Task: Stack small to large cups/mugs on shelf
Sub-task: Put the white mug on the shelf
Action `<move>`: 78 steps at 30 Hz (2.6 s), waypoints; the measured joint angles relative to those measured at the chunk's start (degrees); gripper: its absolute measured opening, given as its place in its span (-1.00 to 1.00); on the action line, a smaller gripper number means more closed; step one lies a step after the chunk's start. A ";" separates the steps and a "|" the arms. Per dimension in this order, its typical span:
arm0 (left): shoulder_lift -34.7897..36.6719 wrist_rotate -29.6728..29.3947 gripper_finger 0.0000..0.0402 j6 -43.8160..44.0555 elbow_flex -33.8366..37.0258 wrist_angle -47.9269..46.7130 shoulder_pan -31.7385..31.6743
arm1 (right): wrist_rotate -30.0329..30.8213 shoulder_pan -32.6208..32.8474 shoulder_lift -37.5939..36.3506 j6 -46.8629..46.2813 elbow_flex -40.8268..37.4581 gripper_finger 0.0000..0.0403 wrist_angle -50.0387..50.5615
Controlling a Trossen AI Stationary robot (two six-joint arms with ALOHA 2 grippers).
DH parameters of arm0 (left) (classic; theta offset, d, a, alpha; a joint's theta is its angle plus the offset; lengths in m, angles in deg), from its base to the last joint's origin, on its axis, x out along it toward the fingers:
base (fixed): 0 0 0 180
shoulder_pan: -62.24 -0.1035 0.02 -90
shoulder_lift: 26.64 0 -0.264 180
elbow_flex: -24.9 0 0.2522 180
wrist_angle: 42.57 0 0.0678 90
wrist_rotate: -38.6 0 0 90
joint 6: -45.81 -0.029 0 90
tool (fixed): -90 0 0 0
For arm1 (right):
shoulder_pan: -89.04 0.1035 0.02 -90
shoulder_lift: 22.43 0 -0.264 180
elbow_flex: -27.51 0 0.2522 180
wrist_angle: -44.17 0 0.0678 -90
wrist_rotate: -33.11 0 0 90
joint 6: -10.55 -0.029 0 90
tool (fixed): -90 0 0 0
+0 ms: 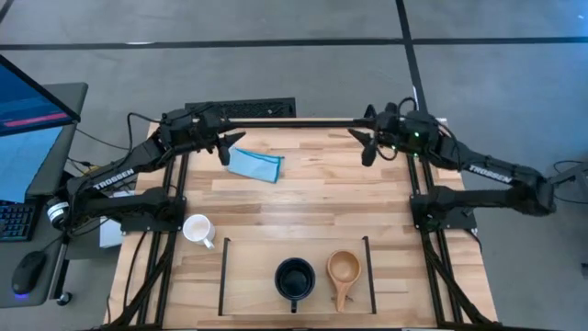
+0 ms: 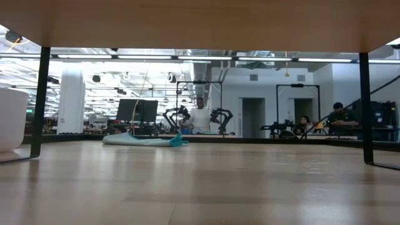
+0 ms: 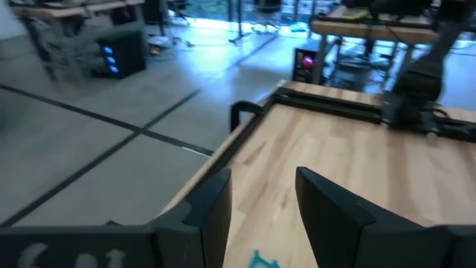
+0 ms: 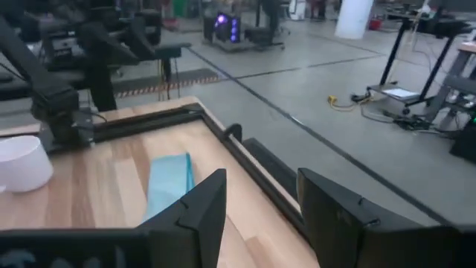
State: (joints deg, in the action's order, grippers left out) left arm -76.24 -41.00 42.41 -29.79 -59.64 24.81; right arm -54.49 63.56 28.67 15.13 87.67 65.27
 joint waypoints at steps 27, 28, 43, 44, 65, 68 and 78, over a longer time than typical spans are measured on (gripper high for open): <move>0.31 -7.74 -0.32 3.22 0.00 1.31 -0.22 | -11.59 -13.62 -23.88 -15.59 -34.61 -0.08 -22.59; 0.31 -7.92 -0.33 3.23 0.00 1.31 -0.22 | -11.53 -13.66 -25.06 -15.59 -35.18 -0.08 -22.45; 0.45 -7.89 -0.37 2.31 0.00 1.42 -0.22 | -11.38 -14.92 -40.13 -18.87 -40.98 -0.07 -16.62; 0.54 -7.89 -0.37 2.31 0.00 1.47 -0.22 | -11.36 -14.91 -41.12 -19.30 -41.02 -0.08 -15.59; 8.49 -8.34 -0.37 5.11 9.26 11.04 -0.99 | -9.84 -14.91 -51.04 -21.15 -41.10 -0.08 -5.65; 14.36 -9.37 -0.37 8.54 12.83 10.49 -1.36 | -8.77 -14.89 -51.02 -21.15 -41.10 -0.08 -6.05; 29.35 -6.61 -0.38 13.89 13.43 -7.18 3.17 | -5.12 -14.91 -51.02 -21.15 -41.10 -0.08 -6.05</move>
State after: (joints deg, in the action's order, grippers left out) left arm -46.89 -47.60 56.30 -16.35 -66.82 27.98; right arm -59.61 48.64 -22.35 -6.03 46.57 59.23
